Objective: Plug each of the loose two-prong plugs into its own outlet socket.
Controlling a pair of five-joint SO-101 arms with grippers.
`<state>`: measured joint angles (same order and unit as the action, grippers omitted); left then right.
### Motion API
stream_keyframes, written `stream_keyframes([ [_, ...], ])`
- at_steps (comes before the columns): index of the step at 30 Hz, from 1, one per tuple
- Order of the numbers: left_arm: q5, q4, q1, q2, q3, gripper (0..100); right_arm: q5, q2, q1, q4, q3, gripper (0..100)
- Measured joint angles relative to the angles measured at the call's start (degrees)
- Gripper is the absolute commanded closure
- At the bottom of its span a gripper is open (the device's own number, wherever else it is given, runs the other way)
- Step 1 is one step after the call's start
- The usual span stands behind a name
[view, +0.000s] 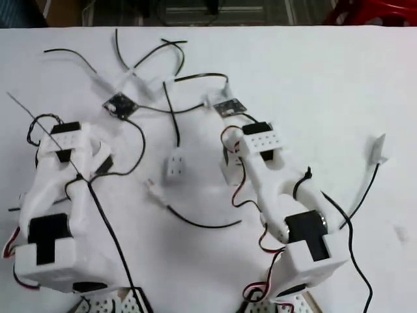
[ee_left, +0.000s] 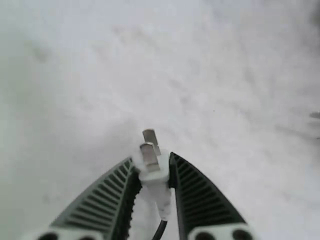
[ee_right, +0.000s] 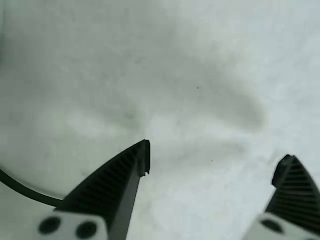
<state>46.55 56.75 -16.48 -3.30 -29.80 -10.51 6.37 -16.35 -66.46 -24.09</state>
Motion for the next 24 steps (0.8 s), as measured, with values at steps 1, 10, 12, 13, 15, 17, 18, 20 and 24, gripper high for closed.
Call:
stream_keyframes([
  [1,0.09,0.00,0.00,-1.32,0.00,78,0.00,0.00,0.09,0.00,0.00,61.8],
  [10,-2.73,7.56,-2.73,-7.82,8.70,75,0.00,0.00,0.00,0.00,0.00,61.8],
  [12,-4.40,9.41,-2.99,-8.00,10.20,75,0.00,0.00,0.18,0.00,0.00,61.8],
  [13,-5.19,10.55,-3.08,-8.00,10.55,75,0.00,0.00,0.09,0.00,0.00,61.8],
  [15,-6.77,11.52,-3.08,-8.00,10.81,76,0.00,0.00,0.00,0.18,0.00,61.8],
  [17,-8.26,11.60,-3.08,-8.44,10.81,81,0.00,0.00,0.00,0.79,0.00,61.8],
  [18,-8.79,12.04,-3.08,-8.53,10.81,85,0.00,0.00,0.09,0.97,0.00,61.8],
  [20,-10.11,12.48,-3.08,-8.53,10.81,92,0.00,0.00,0.09,1.14,0.00,61.8],
  [24,-11.08,13.10,-3.08,-8.53,10.73,97,0.00,0.00,0.00,1.14,0.00,61.8],
])
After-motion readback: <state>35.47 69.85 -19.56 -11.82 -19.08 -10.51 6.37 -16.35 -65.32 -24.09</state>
